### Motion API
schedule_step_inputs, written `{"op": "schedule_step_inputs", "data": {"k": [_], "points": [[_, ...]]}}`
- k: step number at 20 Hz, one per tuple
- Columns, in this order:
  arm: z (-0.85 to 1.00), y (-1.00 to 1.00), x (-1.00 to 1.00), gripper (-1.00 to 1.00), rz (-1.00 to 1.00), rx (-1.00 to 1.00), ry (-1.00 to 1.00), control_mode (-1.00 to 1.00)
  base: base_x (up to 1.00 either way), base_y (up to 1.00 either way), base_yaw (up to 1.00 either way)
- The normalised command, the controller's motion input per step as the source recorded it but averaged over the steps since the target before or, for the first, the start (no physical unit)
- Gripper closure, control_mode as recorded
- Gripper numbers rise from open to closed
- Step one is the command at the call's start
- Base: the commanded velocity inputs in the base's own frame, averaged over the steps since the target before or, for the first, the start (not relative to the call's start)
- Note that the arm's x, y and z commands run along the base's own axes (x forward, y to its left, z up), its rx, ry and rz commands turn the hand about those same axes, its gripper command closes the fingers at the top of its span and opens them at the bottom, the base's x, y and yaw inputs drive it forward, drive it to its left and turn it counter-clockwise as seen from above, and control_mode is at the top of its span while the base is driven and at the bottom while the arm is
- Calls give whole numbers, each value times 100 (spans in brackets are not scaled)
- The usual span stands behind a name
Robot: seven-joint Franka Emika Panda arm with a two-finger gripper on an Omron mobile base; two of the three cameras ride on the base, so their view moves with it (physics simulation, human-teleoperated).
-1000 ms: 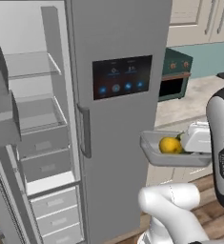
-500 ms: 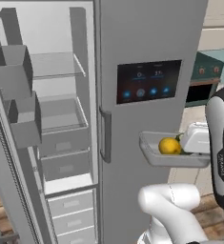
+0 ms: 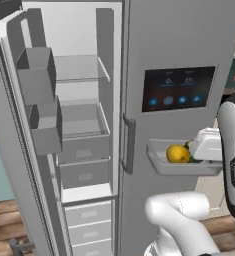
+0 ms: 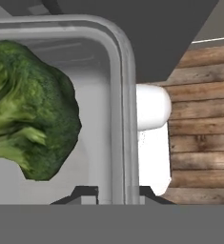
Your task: Take the broccoli and lemon out of the freezer and place them in the tupperware container on the counter. Then put the tupperware containing the vegetables back in the freezer.
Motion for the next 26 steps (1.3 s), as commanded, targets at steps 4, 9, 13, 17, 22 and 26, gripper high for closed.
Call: {"op": "schedule_step_inputs", "data": {"k": [4,9,13,17,22,26], "points": [[4,22,21,100,0,0,0,-100,24,18,0],[9,47,14,100,0,0,0,-100,0,0,0],[34,29,0,100,-3,3,-1,-100,0,0,0],[61,26,-2,100,-17,16,-5,-100,0,0,0],[43,40,-11,100,-36,20,-5,-100,0,0,0],[21,56,-6,100,-48,16,-3,-100,0,0,0]]}}
